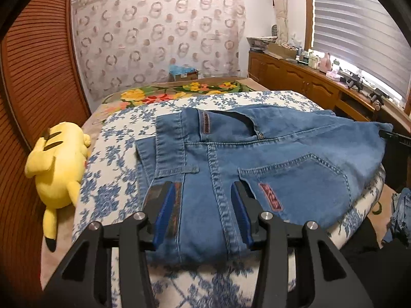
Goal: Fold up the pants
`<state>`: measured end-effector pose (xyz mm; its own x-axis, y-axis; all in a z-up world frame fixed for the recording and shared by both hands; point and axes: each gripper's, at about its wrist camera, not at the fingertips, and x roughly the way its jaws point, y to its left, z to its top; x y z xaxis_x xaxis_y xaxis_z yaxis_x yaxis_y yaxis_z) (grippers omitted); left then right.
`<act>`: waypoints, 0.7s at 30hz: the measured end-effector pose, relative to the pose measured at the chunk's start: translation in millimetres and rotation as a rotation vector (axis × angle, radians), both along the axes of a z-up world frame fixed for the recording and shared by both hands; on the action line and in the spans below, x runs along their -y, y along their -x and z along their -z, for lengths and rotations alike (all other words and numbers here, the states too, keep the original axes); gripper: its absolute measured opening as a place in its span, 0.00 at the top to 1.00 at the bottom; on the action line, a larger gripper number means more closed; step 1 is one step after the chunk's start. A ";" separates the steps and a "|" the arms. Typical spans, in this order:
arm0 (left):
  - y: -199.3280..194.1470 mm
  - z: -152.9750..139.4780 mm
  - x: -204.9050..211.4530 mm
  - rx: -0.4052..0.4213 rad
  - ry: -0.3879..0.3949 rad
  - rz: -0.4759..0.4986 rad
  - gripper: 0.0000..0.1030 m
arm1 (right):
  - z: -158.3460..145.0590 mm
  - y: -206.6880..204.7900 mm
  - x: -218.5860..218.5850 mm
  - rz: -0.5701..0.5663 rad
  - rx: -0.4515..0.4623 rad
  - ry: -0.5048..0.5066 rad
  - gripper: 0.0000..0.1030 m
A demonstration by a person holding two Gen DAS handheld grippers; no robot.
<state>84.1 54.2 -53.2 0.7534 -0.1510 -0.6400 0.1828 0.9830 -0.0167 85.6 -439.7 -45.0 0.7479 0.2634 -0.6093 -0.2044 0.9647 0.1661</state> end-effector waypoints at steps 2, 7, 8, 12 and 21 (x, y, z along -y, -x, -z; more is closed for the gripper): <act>-8.6 -0.1 -2.1 -0.007 0.012 0.000 0.57 | -2.8 -3.3 0.6 0.009 0.010 0.002 0.69; -47.1 2.6 -12.3 -0.036 0.005 -0.020 0.57 | -3.9 -22.2 0.0 0.011 0.014 0.042 0.56; -53.4 2.8 -13.5 -0.038 0.001 -0.026 0.57 | -3.0 -27.5 -0.8 0.013 0.015 0.051 0.56; -86.1 4.3 -19.9 -0.053 -0.009 -0.037 0.57 | -2.3 -41.4 3.1 0.018 0.019 0.035 0.56; -141.3 25.6 -27.7 -0.153 0.002 -0.042 0.57 | 5.1 -38.5 4.1 -0.008 0.014 0.014 0.56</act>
<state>225.4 81.8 -78.8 0.6525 -0.1230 -0.7478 0.1371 0.9896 -0.0431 124.1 -443.9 -50.1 0.7542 0.2607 -0.6027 -0.2142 0.9653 0.1494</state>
